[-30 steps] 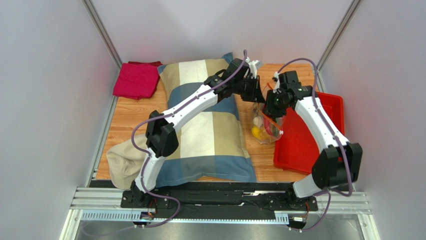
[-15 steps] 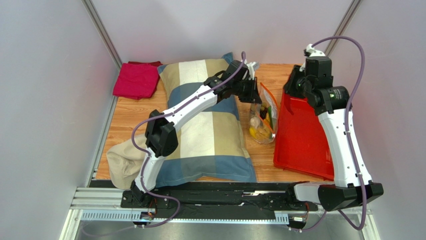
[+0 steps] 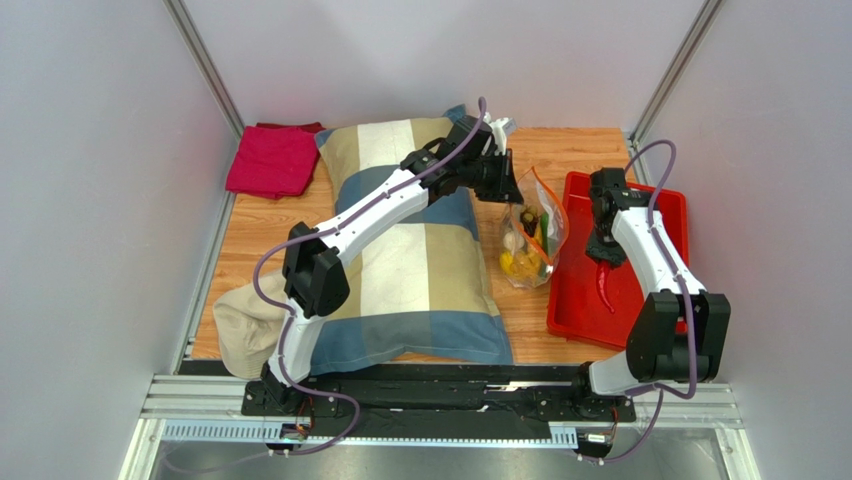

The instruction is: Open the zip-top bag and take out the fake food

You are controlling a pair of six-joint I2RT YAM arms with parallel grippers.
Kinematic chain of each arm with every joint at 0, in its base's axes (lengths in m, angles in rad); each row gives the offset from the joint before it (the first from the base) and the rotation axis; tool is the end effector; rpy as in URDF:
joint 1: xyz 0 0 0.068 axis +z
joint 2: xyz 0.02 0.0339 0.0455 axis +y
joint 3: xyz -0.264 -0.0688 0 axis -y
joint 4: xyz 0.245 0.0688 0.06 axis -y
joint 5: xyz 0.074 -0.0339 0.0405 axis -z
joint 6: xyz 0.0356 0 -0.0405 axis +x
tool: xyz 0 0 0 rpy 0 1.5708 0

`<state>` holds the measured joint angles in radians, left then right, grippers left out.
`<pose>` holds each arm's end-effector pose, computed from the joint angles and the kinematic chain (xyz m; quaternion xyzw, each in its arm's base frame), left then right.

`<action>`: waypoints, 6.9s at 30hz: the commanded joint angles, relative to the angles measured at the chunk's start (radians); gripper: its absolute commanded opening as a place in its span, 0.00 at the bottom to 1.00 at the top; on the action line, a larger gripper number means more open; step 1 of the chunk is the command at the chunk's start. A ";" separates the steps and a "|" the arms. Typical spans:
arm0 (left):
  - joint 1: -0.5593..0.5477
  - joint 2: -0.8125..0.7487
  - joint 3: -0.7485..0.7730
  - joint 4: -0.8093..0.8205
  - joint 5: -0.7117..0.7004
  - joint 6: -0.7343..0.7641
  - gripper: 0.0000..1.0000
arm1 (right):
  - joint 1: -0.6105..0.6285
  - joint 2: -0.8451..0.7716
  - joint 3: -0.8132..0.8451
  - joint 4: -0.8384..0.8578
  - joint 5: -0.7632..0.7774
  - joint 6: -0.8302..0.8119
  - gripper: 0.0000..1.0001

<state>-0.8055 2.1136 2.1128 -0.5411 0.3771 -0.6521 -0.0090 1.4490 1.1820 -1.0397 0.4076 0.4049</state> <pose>0.3322 -0.3647 0.3441 0.1575 0.8456 -0.4436 0.2519 0.2678 -0.0165 0.2658 0.2256 0.9446 -0.1714 0.1659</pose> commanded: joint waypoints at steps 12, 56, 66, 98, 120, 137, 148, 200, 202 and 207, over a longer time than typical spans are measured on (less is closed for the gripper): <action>-0.015 -0.044 0.032 0.035 0.026 -0.020 0.00 | 0.084 -0.156 0.336 -0.063 -0.139 -0.046 0.66; -0.027 -0.029 0.035 0.021 0.031 -0.004 0.00 | 0.219 0.071 -0.013 0.299 -0.705 0.077 0.38; -0.023 -0.035 0.027 0.004 -0.006 0.016 0.00 | 0.221 -0.105 0.247 0.011 -0.520 0.023 0.13; -0.015 -0.053 -0.008 0.007 -0.003 -0.003 0.00 | 0.056 -0.145 0.207 -0.082 -0.056 -0.072 0.90; -0.032 -0.049 -0.002 0.017 0.008 -0.007 0.00 | 0.280 0.004 0.182 0.058 -0.425 -0.005 0.34; -0.043 -0.047 -0.013 0.027 0.020 -0.007 0.00 | 0.300 0.139 0.059 0.139 -0.213 0.015 0.50; -0.043 -0.041 -0.007 0.029 0.031 -0.006 0.00 | 0.328 0.223 0.011 0.213 -0.176 -0.014 0.40; -0.047 -0.060 0.004 -0.115 -0.079 0.126 0.00 | 0.126 -0.156 0.061 0.128 -1.105 -0.271 0.00; -0.047 -0.049 0.033 -0.148 -0.081 0.141 0.00 | 0.135 -0.183 0.044 0.141 -1.124 -0.284 0.00; -0.050 -0.046 0.024 -0.151 -0.081 0.132 0.00 | 0.135 -0.240 0.112 0.164 -0.976 -0.244 0.00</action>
<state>-0.8497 2.0644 2.1033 -0.6800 0.3054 -0.5407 0.1188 1.2778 1.2232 -0.9379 -0.6228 0.1482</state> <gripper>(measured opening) 0.000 0.090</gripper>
